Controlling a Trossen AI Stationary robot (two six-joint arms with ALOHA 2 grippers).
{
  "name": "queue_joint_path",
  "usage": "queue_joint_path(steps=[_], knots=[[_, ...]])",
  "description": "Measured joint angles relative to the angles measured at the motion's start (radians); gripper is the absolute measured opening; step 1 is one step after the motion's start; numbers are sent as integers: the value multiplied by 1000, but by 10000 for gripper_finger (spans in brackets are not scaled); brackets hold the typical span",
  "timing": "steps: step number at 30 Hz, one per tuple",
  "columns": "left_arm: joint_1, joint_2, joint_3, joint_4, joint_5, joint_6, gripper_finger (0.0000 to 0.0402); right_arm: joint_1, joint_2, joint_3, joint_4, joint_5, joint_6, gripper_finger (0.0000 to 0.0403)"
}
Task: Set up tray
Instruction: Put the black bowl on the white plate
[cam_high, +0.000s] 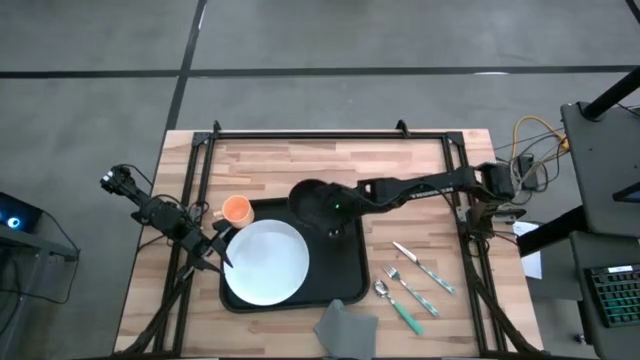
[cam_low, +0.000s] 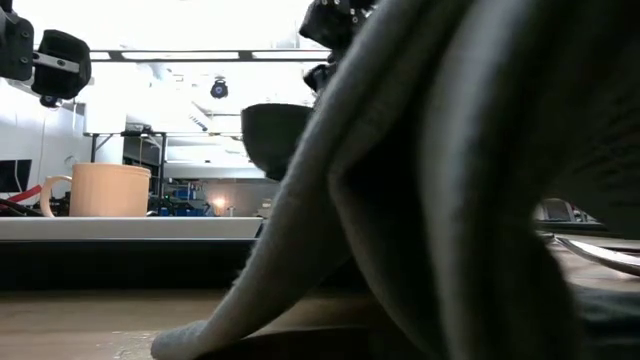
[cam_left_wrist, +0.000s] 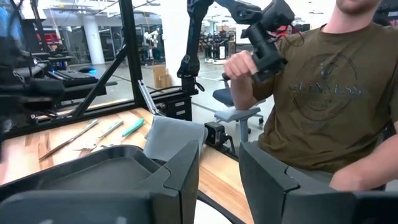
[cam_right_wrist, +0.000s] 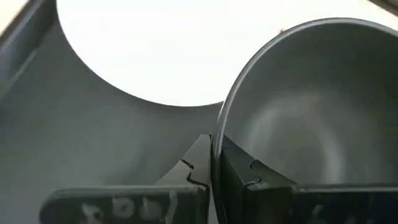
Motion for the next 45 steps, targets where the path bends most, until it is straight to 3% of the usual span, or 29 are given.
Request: queue_joint_path(steps=[6,27,34,41,45], knots=[[0,0,0,0,0,0,96,24,37,48,-5,-105,-90,8],[0,1,0,0,0,0,96,46,107,165,-14,-131,-166,8],[0,13,0,0,0,0,96,70,258,368,-104,-152,-235,8],[0,20,0,0,0,0,96,116,441,633,-319,-153,-326,8],[0,20,0,0,0,0,96,139,505,733,-334,-156,-354,8]])
